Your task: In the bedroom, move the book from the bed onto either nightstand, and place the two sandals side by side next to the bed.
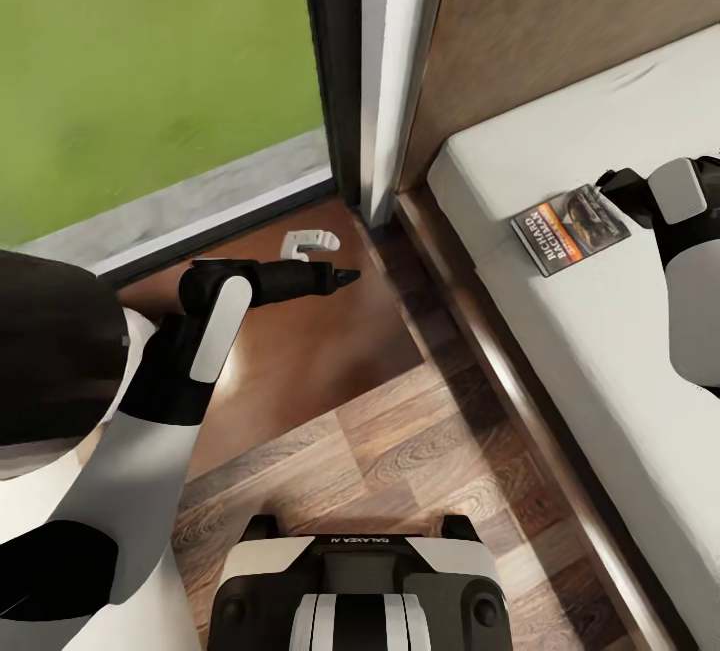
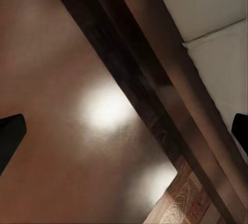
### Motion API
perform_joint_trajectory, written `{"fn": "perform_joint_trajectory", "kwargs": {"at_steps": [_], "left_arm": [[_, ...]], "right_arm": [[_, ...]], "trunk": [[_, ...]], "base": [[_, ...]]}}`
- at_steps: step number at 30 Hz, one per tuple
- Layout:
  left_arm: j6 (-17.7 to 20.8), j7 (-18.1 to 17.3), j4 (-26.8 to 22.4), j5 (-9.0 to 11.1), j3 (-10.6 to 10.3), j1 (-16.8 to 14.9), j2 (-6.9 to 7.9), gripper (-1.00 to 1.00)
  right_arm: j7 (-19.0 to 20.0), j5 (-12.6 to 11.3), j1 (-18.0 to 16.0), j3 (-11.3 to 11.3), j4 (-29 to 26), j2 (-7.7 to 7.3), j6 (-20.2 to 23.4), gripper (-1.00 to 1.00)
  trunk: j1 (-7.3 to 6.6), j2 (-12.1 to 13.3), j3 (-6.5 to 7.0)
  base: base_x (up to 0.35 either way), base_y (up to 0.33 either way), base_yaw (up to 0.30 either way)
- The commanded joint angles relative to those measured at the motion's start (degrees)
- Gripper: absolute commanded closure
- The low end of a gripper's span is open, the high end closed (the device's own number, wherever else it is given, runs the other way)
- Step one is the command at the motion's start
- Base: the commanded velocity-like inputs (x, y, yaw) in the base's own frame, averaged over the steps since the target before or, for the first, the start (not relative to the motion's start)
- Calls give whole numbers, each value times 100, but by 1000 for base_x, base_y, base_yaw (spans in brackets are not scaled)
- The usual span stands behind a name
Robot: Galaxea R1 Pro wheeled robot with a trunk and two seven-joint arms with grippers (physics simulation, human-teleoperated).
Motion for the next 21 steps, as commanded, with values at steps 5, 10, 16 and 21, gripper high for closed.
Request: {"fn": "perform_joint_trajectory", "kwargs": {"at_steps": [5,10,16,21], "left_arm": [[22,-32,1,-33,8,-5,-3,-100],[22,-30,4,-35,12,-5,3,-100],[22,-38,0,-28,13,-6,5,-100],[22,-40,1,-25,13,-5,5,-100]], "right_arm": [[-40,-60,-1,1,-10,-2,16,-100],[-40,-60,-1,1,-10,-1,16,-100],[-40,-58,-1,1,-10,-2,16,-100],[-40,-58,-1,1,-10,-2,10,-100]], "trunk": [[2,-1,-2],[2,-1,-2],[2,-1,-2],[2,-1,-16]], "base": [[165,-90,0],[131,-4,0],[-42,15,0],[-72,33,0]]}}
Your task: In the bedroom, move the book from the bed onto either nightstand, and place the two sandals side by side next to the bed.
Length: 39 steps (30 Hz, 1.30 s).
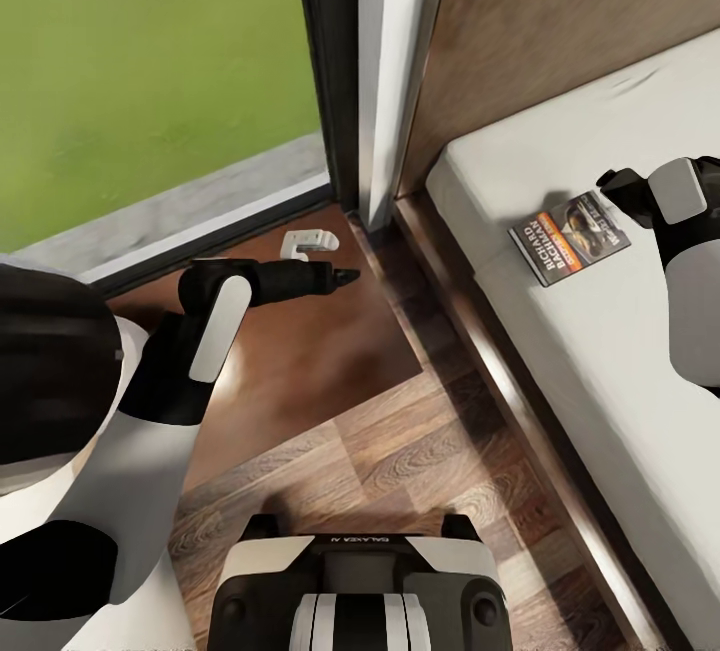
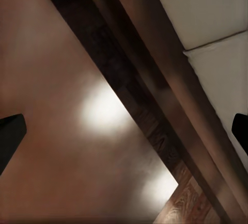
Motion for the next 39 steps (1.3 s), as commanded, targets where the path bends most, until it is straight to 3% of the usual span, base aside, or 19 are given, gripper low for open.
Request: {"fn": "perform_joint_trajectory", "kwargs": {"at_steps": [1,14,24,39], "left_arm": [[22,-33,-2,-33,4,-3,-2,-100],[22,-27,7,-42,4,-2,-1,-100],[22,-36,4,-20,4,-2,-2,-100],[22,-36,-2,-23,4,-2,-2,-100]], "right_arm": [[-41,-60,-1,0,-10,-1,13,-100],[-41,-57,-1,5,-10,-1,2,-100],[-41,-53,-1,0,-10,-1,2,-100],[-43,-31,-1,6,-10,-1,2,-100]], "trunk": [[0,-2,-9],[0,-2,-108],[0,-2,-116],[0,-2,-116]], "base": [[-32,14,0],[-21,-37,0],[-123,196,0],[-10,18,0]]}}
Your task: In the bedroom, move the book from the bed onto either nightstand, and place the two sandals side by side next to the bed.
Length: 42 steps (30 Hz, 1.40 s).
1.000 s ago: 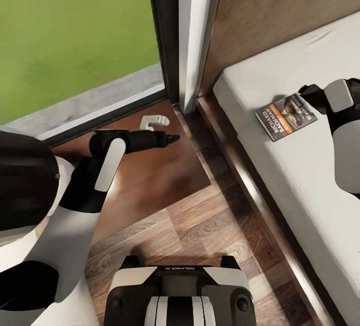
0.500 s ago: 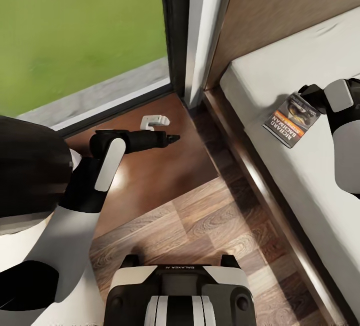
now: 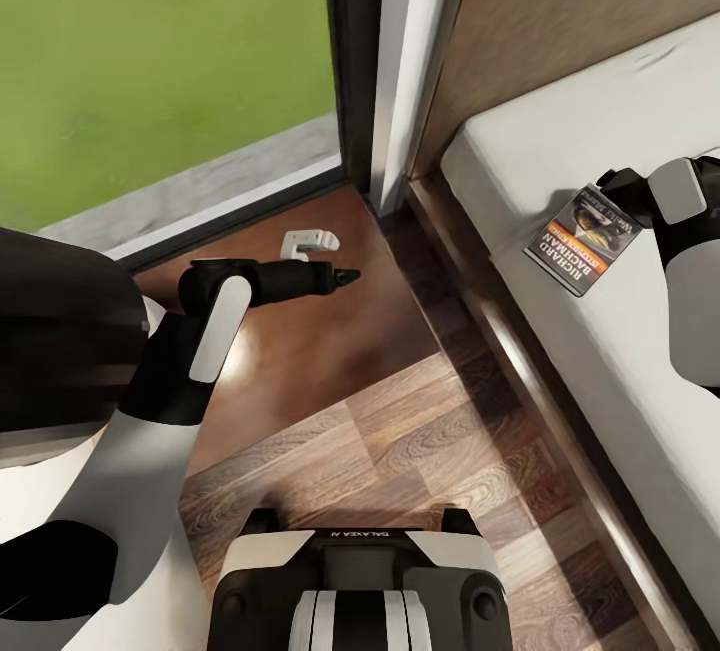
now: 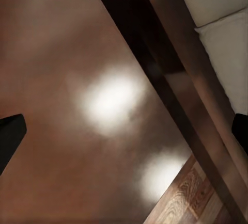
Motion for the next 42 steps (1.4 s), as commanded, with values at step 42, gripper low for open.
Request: {"fn": "perform_joint_trajectory", "kwargs": {"at_steps": [42], "left_arm": [[30,-10,-69,-49,-5,9,6,-100]], "right_arm": [[-99,6,18,104,-989,8,90,-100]], "trunk": [[0,-2,244]], "base": [[-9,0,-84]]}}
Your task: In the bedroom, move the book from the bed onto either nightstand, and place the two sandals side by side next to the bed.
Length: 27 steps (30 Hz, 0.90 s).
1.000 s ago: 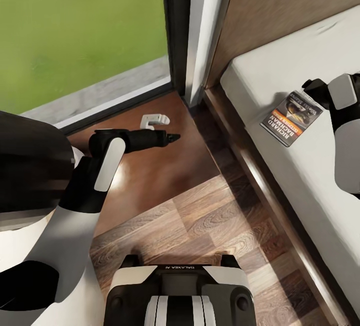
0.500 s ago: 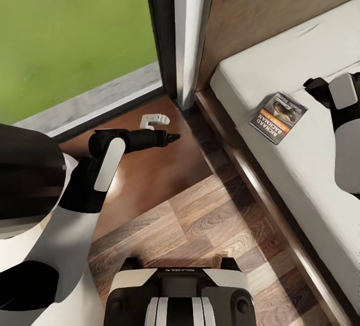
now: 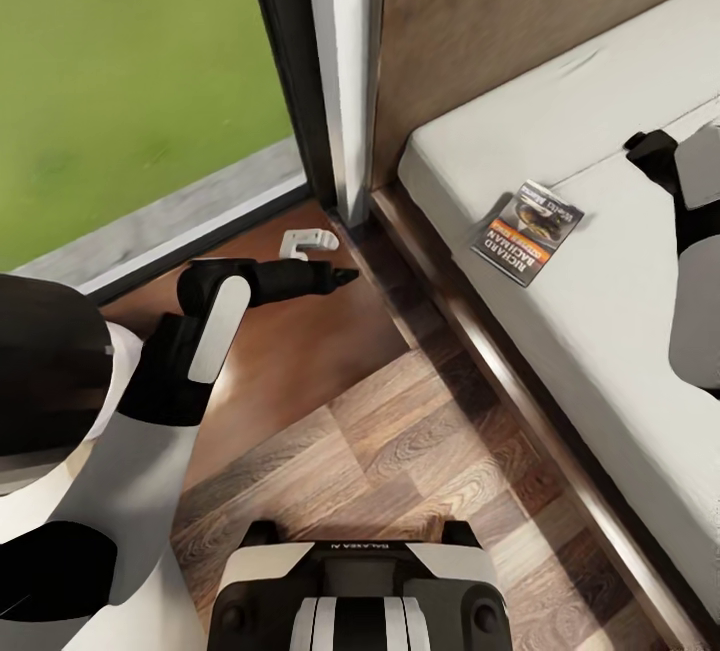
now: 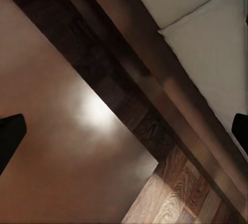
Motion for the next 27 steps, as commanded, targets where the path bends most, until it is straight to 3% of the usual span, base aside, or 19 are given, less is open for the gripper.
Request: {"fn": "perform_joint_trajectory", "kwargs": {"at_steps": [1,2,3,7,9,11,22,23,27], "left_arm": [[22,-28,-2,-33,4,-2,-2,-100],[22,-22,-1,-36,4,-1,-2,-100],[22,-5,0,-39,2,0,-6,-100],[22,9,0,-41,-5,0,-11,-100],[22,12,-1,-41,-8,1,-17,-100],[22,13,-6,-42,-11,1,-18,-100],[29,6,0,-42,-14,48,-11,-100],[25,6,-3,-42,-14,58,-11,-100],[28,0,-7,-42,-12,62,-11,-100]], "right_arm": [[-42,-56,3,40,-82,-2,42,-100],[-42,-34,15,139,-234,-2,128,-100],[-41,80,56,377,-560,-2,368,-100],[-35,303,235,580,-1135,1,710,-100],[-31,390,446,672,-1697,5,1081,-100],[-27,416,591,716,-2147,12,1411,-100],[7,408,1142,769,-3206,89,2055,-100],[19,381,1415,968,-3584,93,2198,-100],[34,364,1698,1208,-3999,94,2359,-100]], "trunk": [[0,-2,7],[0,-2,15],[0,-2,24],[0,-2,60],[0,-2,77],[0,-2,95],[0,-2,192],[0,-2,201],[0,-2,237]], "base": [[0,0,-120],[0,0,-119],[0,0,-117],[0,0,-117],[0,0,-115],[0,0,-113],[0,0,-101],[0,0,-97],[0,0,-95]]}}
